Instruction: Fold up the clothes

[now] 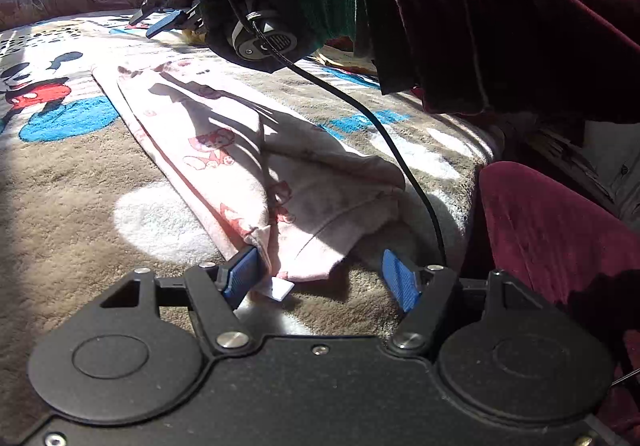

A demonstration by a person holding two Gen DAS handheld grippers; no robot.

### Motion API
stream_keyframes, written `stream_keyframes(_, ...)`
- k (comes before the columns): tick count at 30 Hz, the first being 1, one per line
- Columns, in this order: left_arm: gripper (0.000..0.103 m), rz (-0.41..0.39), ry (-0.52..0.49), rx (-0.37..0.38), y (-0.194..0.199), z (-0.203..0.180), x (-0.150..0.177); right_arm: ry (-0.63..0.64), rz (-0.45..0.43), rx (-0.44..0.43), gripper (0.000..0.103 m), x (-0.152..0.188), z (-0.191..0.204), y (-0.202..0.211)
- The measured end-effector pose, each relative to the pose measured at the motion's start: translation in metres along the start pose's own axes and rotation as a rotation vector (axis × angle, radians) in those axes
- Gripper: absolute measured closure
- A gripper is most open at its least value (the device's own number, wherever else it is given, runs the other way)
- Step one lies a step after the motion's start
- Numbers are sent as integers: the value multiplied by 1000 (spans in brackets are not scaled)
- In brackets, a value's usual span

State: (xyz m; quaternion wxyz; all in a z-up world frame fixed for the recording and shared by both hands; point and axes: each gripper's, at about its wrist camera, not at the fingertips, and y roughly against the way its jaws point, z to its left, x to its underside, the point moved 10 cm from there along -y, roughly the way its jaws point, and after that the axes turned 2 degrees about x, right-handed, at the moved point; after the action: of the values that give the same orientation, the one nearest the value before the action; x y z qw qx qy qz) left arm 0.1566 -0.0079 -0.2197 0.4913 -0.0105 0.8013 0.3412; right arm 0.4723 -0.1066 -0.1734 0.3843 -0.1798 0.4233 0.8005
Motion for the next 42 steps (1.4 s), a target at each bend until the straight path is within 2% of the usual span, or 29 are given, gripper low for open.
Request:
stream_keyframes(3,33,3,-1,2,0,1,0,22,1,-2,78,-2,-2,8)
stream_keyframes(6,32,6,-6,0,-1,-1,0,97,28,-16,78,9,-2,16)
stream_keyframes(9,31,12,-9,-2,-1,-2,1,185,88,-45,78,31,1,18)
stream_keyframes(12,31,22,-14,-1,3,-3,1,228,186,-18,78,59,-2,11)
stream_keyframes(13,31,24,-15,-2,6,-2,2,239,189,-19,78,64,-3,14)
stream_keyframes(16,31,-4,-5,-35,24,5,0,248,146,-38,78,67,-3,33)
stream_keyframes(20,31,-71,84,-104,40,26,-6,208,79,-78,78,68,-15,82)
stream_keyframes(21,31,-81,139,-120,39,34,-8,186,61,-85,78,70,-22,96)
stream_keyframes(25,33,-120,327,-188,30,59,-15,75,-1,-85,66,85,-59,147)
stream_keyframes(26,35,-151,338,-209,30,60,-21,53,-14,-80,66,92,-68,158)
stream_keyframes(28,54,-217,353,-250,31,63,-33,43,-38,-66,66,107,-84,177)
stream_keyframes(29,62,-231,342,-260,30,62,-37,53,-53,-61,66,114,-89,186)
stream_keyframes(30,64,-231,299,-276,29,58,-40,67,-70,-59,67,120,-93,194)
stream_keyframes(34,64,-186,102,-340,27,36,-47,213,-100,-40,67,144,-98,224)
stream_keyframes(38,58,-116,-110,-385,32,12,-36,464,-114,15,67,163,-93,248)
stream_keyframes(39,53,-101,-138,-387,33,9,-33,530,-117,25,67,169,-91,253)
stream_keyframes(42,50,-6,-292,-440,34,-6,-12,778,-95,76,67,200,-90,264)
